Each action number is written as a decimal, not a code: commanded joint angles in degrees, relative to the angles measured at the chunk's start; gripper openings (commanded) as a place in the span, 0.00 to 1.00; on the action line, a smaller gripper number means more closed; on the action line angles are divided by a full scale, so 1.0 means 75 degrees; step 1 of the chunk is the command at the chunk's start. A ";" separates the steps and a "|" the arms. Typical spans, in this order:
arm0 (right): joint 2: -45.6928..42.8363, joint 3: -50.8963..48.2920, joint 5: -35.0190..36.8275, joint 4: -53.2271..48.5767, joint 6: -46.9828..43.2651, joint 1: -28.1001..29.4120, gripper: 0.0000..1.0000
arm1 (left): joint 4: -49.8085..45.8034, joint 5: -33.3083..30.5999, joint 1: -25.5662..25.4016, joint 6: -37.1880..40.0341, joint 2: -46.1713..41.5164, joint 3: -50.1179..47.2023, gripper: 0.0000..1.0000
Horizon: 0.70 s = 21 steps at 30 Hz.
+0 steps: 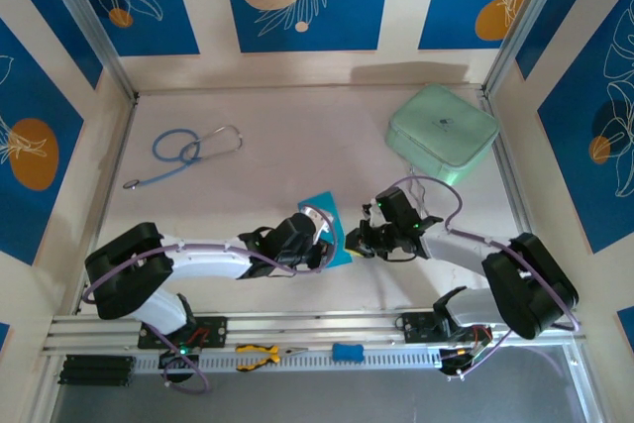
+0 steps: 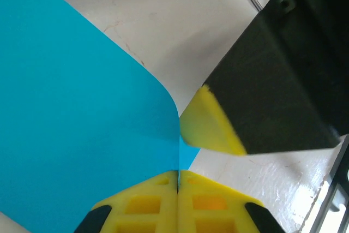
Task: Fold a paper plane with a square sheet of paper (pick it up from the middle)
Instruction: Fold the paper at the center of the table.
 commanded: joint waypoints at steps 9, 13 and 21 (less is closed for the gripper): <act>0.0218 0.0155 -0.0345 0.0437 0.0159 0.0165 0.08 | -0.0473 0.0161 0.0076 0.0143 0.0168 0.0323 0.14; 0.0249 0.0173 -0.0379 0.0429 0.0133 0.0137 0.08 | -0.0457 0.0149 0.0087 0.0148 0.0240 0.0399 0.15; 0.0290 0.0198 -0.0470 0.0491 0.0103 0.0132 0.08 | -0.0478 0.0137 0.0091 0.0230 0.0278 0.0428 0.09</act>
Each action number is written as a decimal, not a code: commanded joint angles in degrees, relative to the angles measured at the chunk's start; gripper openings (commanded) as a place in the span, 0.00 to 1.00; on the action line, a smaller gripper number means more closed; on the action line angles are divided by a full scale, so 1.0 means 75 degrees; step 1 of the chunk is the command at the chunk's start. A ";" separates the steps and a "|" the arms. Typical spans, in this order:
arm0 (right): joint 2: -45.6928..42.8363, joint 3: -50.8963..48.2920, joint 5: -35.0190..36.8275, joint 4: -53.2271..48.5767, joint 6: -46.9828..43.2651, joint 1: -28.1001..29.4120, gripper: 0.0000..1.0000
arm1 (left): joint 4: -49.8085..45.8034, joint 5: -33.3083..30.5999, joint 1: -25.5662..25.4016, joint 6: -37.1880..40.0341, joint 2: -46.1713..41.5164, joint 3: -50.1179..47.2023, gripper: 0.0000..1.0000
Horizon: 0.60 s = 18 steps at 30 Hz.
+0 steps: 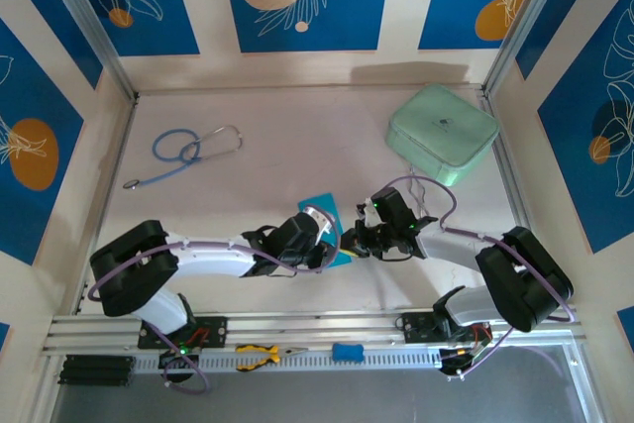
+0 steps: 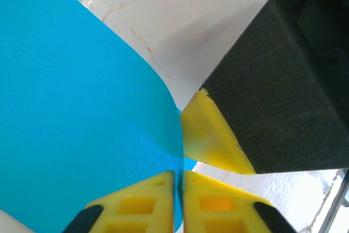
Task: Fold a paper plane with a square sheet of paper (pick it up from the middle)
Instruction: Fold the paper at the center of the table.
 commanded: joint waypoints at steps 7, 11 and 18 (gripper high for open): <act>0.0086 0.0102 0.0101 -0.0136 0.0080 -0.0042 0.09 | -0.0012 0.0066 0.0128 0.0188 -0.0089 0.0147 0.00; 0.0208 0.0069 0.0247 -0.0051 0.0118 -0.0022 0.09 | 0.0215 0.0338 0.0275 0.0047 -0.0153 -0.0007 0.00; 0.0512 0.0156 0.0493 0.0132 0.0146 0.0096 0.07 | 0.0297 0.0567 0.0398 -0.0004 -0.0200 -0.0141 0.00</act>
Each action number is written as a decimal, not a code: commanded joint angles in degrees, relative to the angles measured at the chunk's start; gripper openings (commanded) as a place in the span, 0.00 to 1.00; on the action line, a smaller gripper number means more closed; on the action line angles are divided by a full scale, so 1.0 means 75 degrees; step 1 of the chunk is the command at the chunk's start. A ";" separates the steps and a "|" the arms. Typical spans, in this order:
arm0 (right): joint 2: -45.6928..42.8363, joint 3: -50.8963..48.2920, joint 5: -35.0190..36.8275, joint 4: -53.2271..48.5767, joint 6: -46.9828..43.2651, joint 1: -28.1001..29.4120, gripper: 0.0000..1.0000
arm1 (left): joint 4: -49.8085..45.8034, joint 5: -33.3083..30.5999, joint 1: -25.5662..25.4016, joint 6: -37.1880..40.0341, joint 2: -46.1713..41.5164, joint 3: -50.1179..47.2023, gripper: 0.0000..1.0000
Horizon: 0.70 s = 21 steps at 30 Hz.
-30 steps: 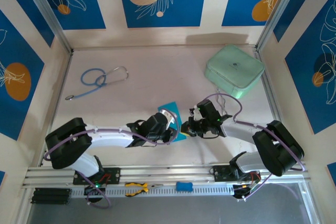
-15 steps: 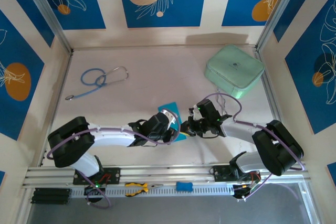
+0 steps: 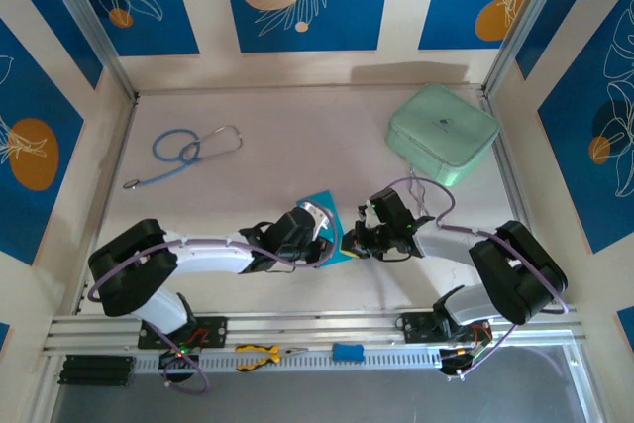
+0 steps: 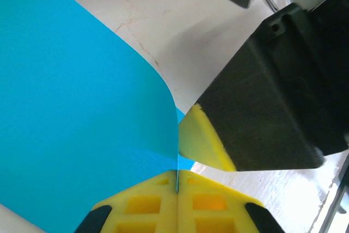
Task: Fold a paper plane with a square sheet of paper (pick it up from the middle)
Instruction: Fold the paper at the center of the table.
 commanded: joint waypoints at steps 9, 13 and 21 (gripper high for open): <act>0.0419 0.0270 0.0842 -0.0083 -0.0034 0.0236 0.05 | 0.0023 0.0463 0.0164 0.0002 -0.0072 -0.0014 0.00; 0.0648 0.0231 0.0973 -0.0276 -0.0096 0.0257 0.04 | -0.0139 0.0534 0.0244 0.0088 -0.0048 0.0031 0.00; 0.0718 0.0162 0.1084 -0.0509 -0.0085 0.0247 0.03 | -0.1096 0.0577 0.0571 0.0686 0.0158 0.0329 0.02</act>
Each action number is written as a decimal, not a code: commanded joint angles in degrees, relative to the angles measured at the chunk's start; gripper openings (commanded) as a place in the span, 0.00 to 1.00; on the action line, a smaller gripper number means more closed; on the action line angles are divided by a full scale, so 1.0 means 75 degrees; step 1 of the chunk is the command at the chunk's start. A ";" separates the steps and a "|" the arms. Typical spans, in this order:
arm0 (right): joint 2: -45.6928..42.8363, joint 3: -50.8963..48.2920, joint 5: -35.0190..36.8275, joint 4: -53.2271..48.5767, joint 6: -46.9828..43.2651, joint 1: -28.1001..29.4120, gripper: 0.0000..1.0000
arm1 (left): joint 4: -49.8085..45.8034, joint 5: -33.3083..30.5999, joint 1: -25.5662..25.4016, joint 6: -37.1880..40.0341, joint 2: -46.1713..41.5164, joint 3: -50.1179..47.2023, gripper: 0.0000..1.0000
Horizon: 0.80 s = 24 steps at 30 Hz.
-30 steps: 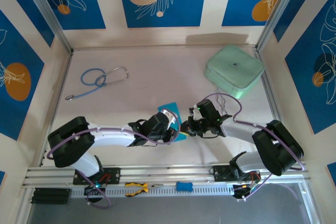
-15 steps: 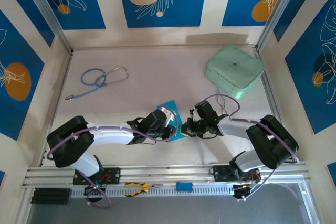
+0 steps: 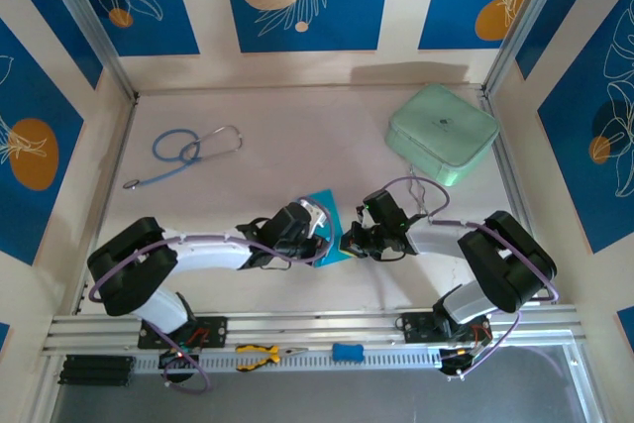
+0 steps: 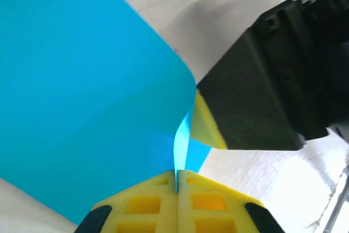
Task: Fold a paper plane with a square sheet of paper (pick it up from the middle)
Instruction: Fold the paper at the center of the table.
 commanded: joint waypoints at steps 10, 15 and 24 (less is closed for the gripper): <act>0.0070 0.0008 0.0302 -0.0714 0.0070 0.0131 0.03 | -0.1533 -0.0194 0.0282 0.1096 0.0481 0.0906 0.05; 0.0059 0.0011 0.0329 -0.0763 0.0079 0.0143 0.03 | -0.1894 -0.0527 0.0293 0.1172 0.0577 0.1045 0.06; 0.0064 0.0047 0.0300 -0.0805 0.0046 0.0143 0.03 | -0.1983 -0.0880 0.0358 0.1201 0.0629 0.1136 0.08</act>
